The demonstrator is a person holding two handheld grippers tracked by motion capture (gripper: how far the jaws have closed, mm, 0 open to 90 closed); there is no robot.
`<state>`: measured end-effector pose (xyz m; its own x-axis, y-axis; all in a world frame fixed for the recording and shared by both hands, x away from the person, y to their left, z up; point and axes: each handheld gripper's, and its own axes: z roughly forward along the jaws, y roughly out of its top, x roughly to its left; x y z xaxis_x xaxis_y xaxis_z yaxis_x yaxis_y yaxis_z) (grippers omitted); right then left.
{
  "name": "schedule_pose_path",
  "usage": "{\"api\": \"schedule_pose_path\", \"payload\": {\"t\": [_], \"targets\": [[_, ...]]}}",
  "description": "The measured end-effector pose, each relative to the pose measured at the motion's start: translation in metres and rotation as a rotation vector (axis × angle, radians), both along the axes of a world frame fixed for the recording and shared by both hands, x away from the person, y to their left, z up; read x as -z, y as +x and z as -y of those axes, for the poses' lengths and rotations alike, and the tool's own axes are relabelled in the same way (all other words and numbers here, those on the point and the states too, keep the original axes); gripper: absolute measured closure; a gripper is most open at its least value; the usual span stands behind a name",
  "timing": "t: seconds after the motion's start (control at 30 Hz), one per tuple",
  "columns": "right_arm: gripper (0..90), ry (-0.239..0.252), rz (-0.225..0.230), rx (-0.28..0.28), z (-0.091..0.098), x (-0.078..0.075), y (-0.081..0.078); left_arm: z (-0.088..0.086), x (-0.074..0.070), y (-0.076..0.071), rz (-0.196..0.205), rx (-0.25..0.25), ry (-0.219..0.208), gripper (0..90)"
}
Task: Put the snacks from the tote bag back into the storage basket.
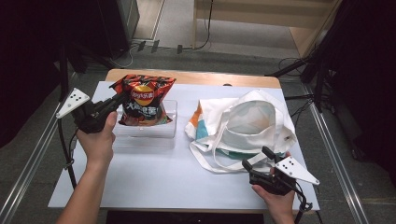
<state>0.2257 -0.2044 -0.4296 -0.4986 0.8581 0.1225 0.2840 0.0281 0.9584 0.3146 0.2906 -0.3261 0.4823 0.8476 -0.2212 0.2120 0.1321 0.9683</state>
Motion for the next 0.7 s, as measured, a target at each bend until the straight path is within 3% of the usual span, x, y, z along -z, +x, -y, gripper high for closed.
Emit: {"api": "schedule_pose_path", "payload": {"t": [0.3,0.7], "targets": [[17.7,-0.006,-0.004,0.003,0.004,0.002,-0.003,-0.003,0.009,0.005,-0.03,-0.004,0.02,90.0],[17.7,-0.016,-0.008,0.008,0.002,0.003,-0.003,-0.009,0.03,0.013,-0.075,-0.016,0.013,90.0]]}}
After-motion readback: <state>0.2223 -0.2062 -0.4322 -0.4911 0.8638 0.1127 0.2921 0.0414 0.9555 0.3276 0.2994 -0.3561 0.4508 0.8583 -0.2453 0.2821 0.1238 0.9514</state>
